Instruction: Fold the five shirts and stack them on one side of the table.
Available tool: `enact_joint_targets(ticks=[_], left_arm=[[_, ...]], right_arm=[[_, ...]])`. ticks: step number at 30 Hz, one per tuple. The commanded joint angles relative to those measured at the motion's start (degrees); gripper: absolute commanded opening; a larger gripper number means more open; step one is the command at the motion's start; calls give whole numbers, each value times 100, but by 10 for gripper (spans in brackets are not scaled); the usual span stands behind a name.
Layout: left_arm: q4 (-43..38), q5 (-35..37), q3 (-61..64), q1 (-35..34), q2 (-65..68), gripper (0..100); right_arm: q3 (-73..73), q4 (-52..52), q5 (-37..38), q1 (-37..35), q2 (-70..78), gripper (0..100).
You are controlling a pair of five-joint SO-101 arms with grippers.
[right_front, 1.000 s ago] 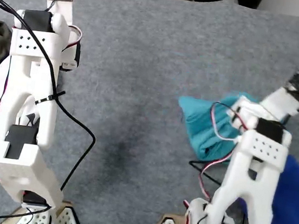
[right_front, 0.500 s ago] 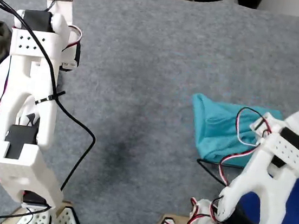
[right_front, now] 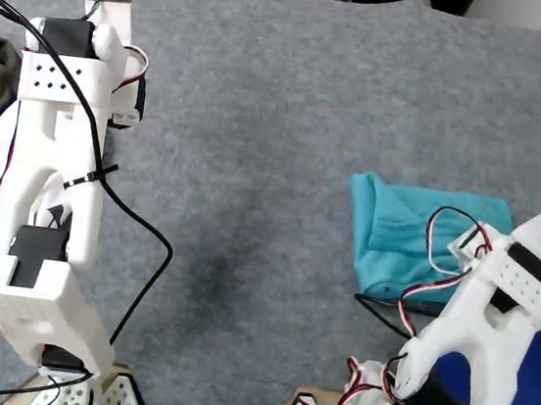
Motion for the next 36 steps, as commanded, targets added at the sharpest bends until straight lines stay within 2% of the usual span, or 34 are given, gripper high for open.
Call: enact_joint_targets(ticks=[1,12,14,19,22,28,33,36], left_arm=[[-70,-44,-26,18,-295,20],[-70,-44,-26,-9,-295,20],[-70,-53,-35,-18,-295,20],[-70,-53,-26,-18,-312,20],[-70,-53,-26,-18,-312,20],[-70,-53,-35,0,-312,20],[-70,-53,-26,26,-338,20],[-70,-18,-26,97,-330,20]], right_arm=[[-31,-97,44,259,4,5],[-22,-97,273,470,13,8],[-22,-97,273,470,13,39],[-22,-97,360,462,13,188],[-22,-62,440,444,-22,219],[-127,9,440,435,-84,171],[-857,1090,422,154,-629,15],[-1332,1697,404,-382,-866,16]])
